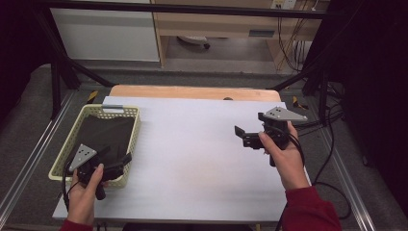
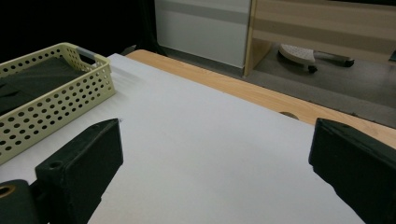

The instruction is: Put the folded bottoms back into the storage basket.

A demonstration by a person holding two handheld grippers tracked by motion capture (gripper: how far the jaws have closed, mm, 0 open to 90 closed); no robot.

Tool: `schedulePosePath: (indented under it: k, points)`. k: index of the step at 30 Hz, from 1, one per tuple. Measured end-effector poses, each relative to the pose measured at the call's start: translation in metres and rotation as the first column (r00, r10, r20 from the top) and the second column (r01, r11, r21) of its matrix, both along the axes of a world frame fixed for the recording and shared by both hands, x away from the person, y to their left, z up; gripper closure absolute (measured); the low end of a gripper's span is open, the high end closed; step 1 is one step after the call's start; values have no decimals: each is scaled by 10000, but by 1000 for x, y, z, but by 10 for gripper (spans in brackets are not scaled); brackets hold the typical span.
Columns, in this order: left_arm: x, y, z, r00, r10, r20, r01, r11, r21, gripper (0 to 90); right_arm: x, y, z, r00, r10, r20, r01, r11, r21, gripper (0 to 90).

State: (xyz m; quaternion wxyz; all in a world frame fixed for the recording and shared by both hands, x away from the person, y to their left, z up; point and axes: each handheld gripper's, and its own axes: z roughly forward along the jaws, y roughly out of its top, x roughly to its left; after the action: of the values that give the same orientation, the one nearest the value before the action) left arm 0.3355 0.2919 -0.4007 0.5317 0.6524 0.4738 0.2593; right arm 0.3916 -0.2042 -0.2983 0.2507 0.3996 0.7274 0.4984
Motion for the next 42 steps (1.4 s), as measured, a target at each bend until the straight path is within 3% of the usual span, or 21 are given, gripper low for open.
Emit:
schedulePosePath:
  k: [14,18,27,40,42]
  points:
    - [1,3,-5,9997,185,-147,-186,9998,-51,92,-19,-40,-4,9980,-431,457,431,9991,18,50]
    - [1,4,-6,9997,191,-181,-192,9998,-24,92,-25,-51,-8,9971,-591,485,581,9981,214,43]
    - [1,3,-6,9995,246,-186,-244,9996,137,92,-36,-69,-26,9927,-1104,491,1083,9932,427,34]
    - [1,3,-7,9999,126,-104,-124,9999,116,83,-51,-72,-62,9945,-1035,143,1025,9930,592,25]
    - [1,3,-7,9998,139,-116,-137,9999,95,84,-54,-72,-67,9946,-1037,-98,1040,9932,521,28]
